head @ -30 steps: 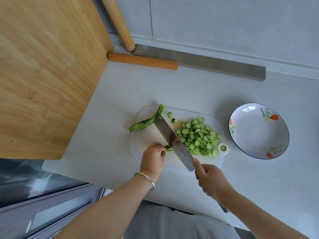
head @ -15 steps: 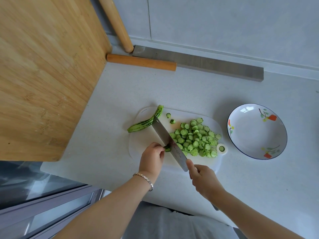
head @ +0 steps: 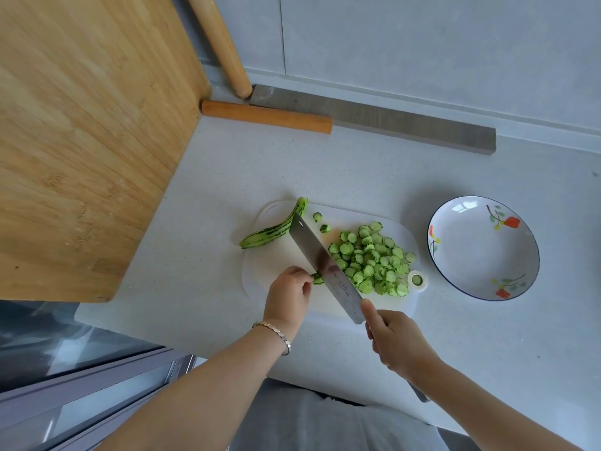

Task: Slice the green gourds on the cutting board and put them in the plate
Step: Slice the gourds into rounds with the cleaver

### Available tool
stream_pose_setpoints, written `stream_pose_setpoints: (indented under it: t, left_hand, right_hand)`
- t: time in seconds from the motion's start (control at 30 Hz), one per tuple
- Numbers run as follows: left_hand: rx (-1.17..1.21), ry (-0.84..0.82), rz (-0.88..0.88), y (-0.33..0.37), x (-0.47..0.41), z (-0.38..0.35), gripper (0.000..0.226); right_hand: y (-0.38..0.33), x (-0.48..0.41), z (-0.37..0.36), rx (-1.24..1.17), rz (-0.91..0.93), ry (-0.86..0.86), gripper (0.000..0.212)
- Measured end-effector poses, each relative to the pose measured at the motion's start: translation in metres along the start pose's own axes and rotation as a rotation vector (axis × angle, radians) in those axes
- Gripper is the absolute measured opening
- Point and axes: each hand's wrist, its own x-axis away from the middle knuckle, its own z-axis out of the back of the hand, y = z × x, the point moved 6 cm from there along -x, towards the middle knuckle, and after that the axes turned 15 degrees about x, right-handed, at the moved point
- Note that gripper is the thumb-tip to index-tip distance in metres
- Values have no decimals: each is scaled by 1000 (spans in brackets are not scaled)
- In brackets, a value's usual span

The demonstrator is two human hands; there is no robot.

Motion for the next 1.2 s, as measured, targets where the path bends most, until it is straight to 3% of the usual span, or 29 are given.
stream_pose_setpoints:
  t: [0.37,0.8,1.2]
  left_hand:
    - [-10,-16,24,-2,0,-1,15]
    - [91,-11,49,-8,-5,-3,11]
    - [67,-11,110,-9,-3,-5,8]
  right_hand:
    - [6,-13,-13,48,-21,-6,54]
    - [3,0,-3,-85,-7,-15,53]
    - [6,-11,-17,21,-25,0,52]
